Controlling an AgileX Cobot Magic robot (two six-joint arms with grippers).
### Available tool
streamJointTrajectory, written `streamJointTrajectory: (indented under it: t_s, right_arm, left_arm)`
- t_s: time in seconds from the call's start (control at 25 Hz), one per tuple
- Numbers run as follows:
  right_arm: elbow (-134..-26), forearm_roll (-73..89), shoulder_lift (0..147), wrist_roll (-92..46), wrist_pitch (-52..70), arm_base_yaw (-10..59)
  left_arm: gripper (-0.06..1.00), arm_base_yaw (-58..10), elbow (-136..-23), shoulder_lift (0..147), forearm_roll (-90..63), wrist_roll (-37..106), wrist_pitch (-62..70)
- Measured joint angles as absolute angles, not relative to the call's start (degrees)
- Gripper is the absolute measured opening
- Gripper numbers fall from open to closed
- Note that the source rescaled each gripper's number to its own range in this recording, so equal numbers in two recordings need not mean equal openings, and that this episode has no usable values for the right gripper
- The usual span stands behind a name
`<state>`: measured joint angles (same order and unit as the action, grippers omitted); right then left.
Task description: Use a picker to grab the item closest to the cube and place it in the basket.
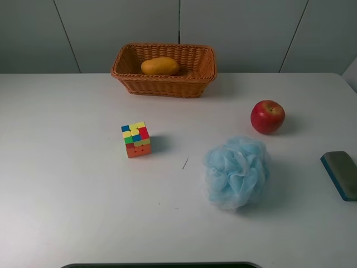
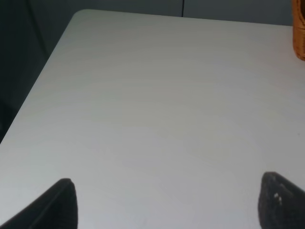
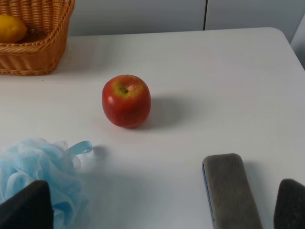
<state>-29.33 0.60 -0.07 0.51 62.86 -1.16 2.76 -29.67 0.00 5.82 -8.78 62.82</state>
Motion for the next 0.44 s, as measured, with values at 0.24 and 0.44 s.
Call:
streamJointTrajectory:
  t_s: [0.24, 0.44]
  right_arm:
    - [-29.33, 0.6, -0.07, 0.51, 62.86, -1.16]
    - [-29.33, 0.6, -0.07, 0.51, 62.86, -1.16]
  left_arm:
    - [0.94, 2.76, -29.67, 0.0, 5.82, -8.64, 62.82]
    - [0.94, 2.76, -29.67, 0.0, 5.82, -8.64, 62.82]
